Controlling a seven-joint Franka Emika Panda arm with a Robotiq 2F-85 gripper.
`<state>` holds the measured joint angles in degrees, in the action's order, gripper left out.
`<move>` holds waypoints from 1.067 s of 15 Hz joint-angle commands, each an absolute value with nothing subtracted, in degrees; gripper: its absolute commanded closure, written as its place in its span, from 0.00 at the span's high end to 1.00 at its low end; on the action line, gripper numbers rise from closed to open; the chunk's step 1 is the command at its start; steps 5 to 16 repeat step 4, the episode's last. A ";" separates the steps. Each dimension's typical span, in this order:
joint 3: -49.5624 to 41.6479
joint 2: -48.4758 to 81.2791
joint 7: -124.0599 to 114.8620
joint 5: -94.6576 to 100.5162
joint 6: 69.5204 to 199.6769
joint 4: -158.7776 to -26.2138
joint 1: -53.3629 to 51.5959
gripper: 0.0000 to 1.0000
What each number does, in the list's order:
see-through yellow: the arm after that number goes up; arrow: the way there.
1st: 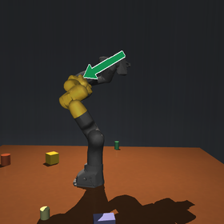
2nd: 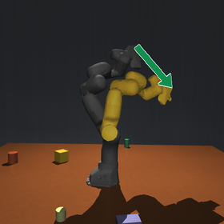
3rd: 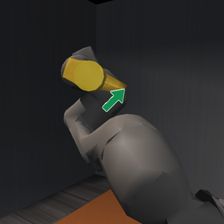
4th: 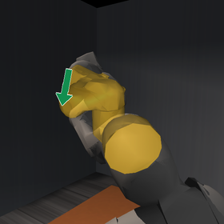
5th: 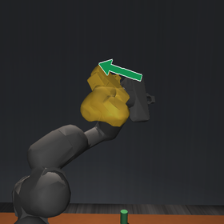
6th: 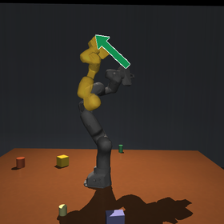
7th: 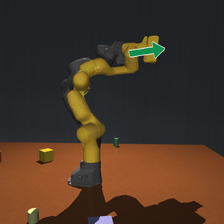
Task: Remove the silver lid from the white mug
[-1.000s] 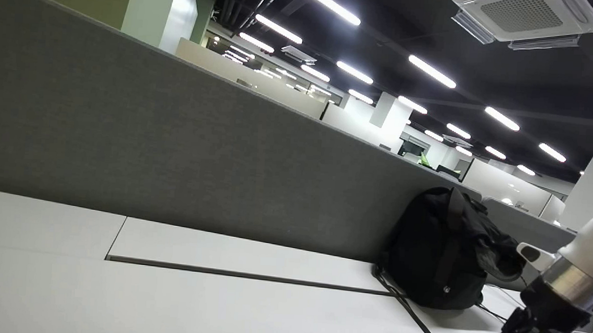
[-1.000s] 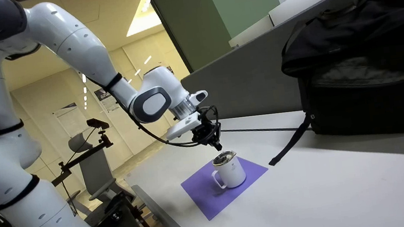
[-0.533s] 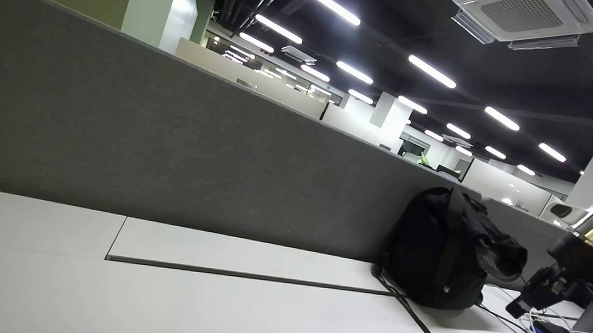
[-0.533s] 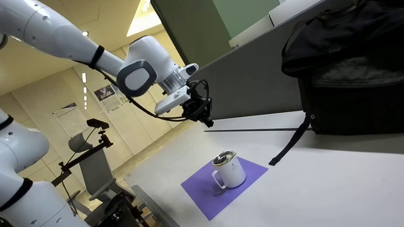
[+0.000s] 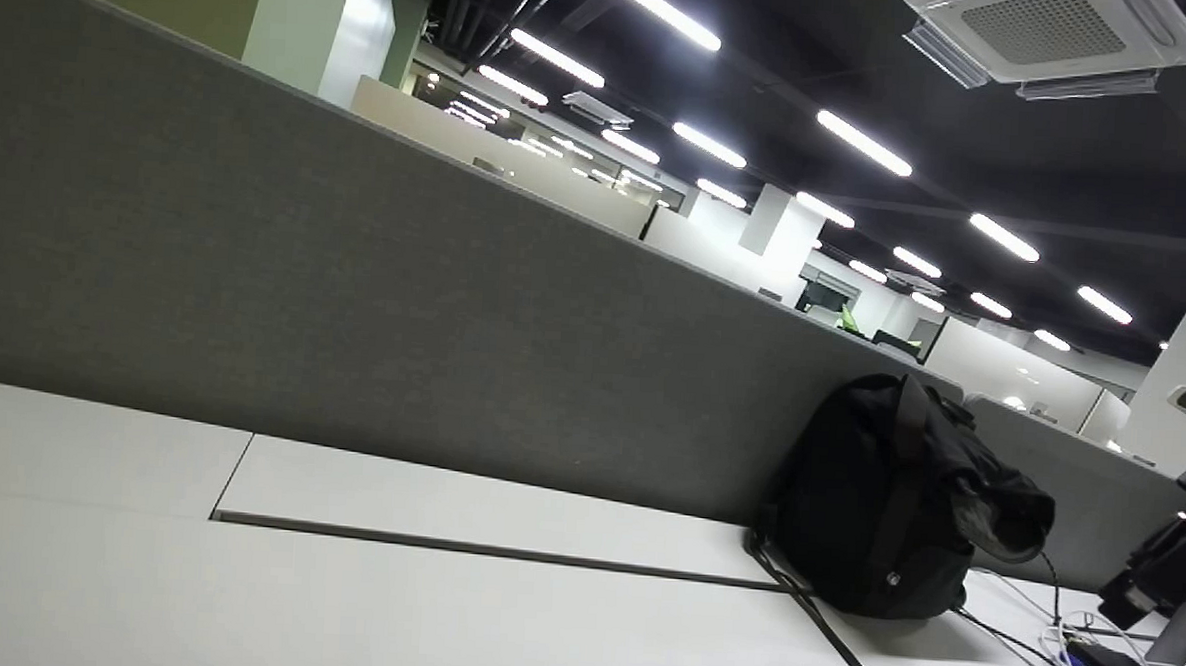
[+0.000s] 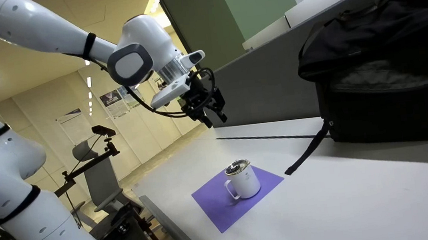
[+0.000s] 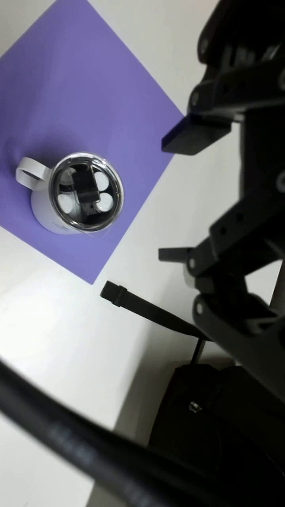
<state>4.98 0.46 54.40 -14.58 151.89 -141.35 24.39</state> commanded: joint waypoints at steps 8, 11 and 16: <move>-3.85 -0.79 54.12 -13.56 149.75 -141.33 16.35 0.87; -3.85 -0.79 54.12 -13.56 149.75 -141.33 16.35 0.87; -3.85 -0.79 54.12 -13.56 149.75 -141.33 16.35 0.87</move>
